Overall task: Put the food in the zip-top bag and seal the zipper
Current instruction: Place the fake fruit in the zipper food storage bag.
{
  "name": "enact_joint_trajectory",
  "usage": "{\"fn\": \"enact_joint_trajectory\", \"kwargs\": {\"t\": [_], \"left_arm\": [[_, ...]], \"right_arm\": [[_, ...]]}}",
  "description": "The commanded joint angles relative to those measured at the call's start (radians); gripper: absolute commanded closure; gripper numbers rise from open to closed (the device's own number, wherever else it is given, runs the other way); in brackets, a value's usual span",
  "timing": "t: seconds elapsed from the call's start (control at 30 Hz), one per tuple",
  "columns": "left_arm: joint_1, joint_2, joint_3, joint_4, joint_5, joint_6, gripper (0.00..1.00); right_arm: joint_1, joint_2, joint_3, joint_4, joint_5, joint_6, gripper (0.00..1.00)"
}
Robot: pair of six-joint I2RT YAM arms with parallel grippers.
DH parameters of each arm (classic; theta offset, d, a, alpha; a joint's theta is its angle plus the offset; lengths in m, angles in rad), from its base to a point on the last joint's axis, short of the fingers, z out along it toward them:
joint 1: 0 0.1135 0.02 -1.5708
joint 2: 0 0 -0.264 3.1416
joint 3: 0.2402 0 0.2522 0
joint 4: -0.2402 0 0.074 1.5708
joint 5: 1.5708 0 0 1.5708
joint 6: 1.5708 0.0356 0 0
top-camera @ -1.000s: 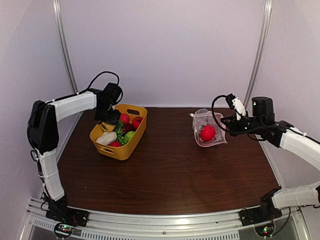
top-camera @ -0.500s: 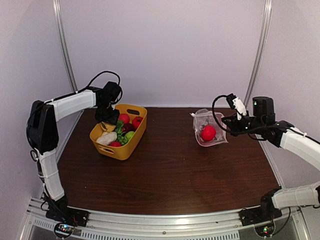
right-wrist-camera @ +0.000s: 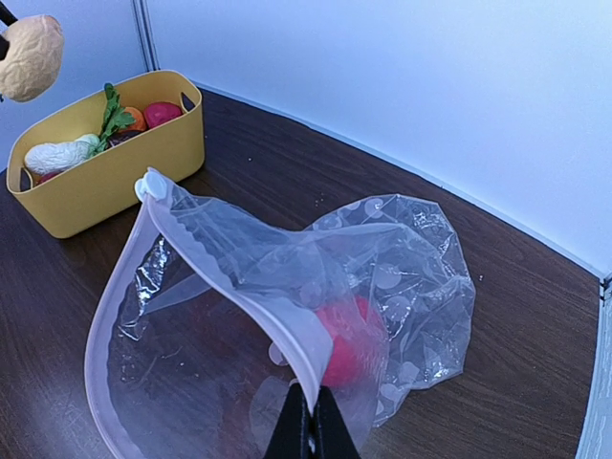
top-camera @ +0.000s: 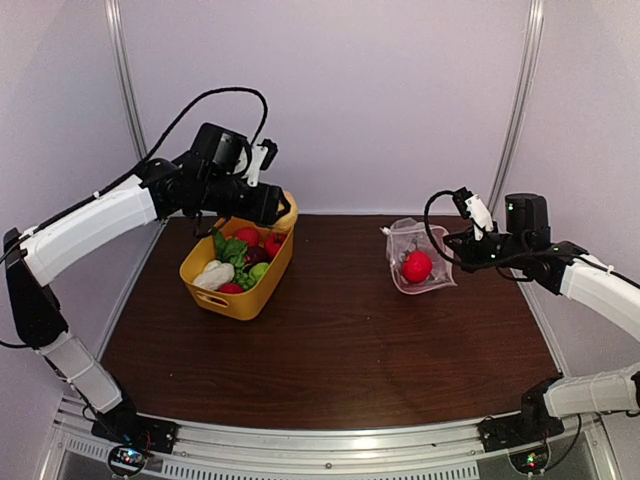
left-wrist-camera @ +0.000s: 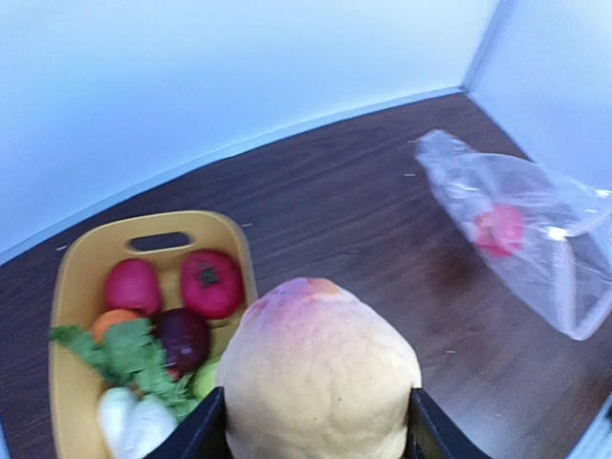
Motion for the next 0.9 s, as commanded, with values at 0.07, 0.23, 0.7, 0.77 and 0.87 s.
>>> {"fn": "enact_joint_trajectory", "kwargs": {"t": [0.07,0.23,0.7,0.77,0.87], "left_arm": [[-0.147,0.006,-0.181,0.503,0.413,-0.115,0.57],[-0.221,0.117,-0.169,0.691,0.501,-0.206,0.58],[-0.296,0.48,0.06,0.859,0.42,-0.442,0.63],[-0.296,0.513,0.09,0.844,0.385,-0.461,0.65],[-0.296,0.565,0.154,0.806,0.338,-0.494,0.66]], "right_arm": [[-0.011,0.022,0.014,-0.02,-0.02,0.021,1.0],[-0.011,0.025,0.009,-0.014,-0.047,0.041,1.0],[-0.026,-0.007,0.007,-0.003,-0.206,0.116,1.0],[-0.029,-0.018,0.002,-0.004,-0.238,0.115,1.0],[-0.031,-0.03,-0.007,-0.002,-0.287,0.109,1.0]]}}
